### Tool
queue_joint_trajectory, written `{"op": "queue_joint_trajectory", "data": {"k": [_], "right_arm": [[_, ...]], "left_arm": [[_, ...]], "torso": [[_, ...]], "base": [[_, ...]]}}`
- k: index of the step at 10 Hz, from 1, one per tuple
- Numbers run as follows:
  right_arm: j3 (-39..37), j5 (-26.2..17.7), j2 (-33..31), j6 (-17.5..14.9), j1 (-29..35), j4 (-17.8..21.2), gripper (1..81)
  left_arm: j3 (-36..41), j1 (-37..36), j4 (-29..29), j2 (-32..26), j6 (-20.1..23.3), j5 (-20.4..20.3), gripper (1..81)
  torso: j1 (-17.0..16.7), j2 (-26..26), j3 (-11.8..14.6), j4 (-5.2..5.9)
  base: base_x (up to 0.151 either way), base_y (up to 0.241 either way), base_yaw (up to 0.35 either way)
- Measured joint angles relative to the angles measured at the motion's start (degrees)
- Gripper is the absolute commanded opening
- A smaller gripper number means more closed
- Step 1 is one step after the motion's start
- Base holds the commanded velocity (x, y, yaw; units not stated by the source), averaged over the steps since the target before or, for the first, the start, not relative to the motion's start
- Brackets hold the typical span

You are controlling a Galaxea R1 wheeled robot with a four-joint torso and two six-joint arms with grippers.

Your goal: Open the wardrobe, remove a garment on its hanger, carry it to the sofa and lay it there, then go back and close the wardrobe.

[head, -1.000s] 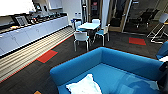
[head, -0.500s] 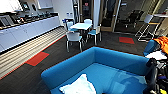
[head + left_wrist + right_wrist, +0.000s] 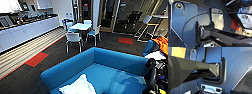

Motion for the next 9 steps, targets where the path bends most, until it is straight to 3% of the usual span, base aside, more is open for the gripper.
{"op": "queue_joint_trajectory", "data": {"k": [7, 9], "right_arm": [[-4.0, -0.4, 2.8, 0.0, -1.0, 0.0, 81.1], [-4.1, -1.0, 2.9, 0.0, -1.2, 0.0, 81.1]], "left_arm": [[-16.1, 4.3, 0.1, 9.1, 2.1, 0.1, 81.1], [-21.1, 4.6, 0.1, 12.0, 2.3, 0.1, 81.1]], "torso": [[-0.1, -0.1, 9.1, 0.0], [-0.1, -0.2, 9.9, 0.0]], "base": [[0.0, 0.0, 0.0], [0.0, 0.0, 0.0]]}}
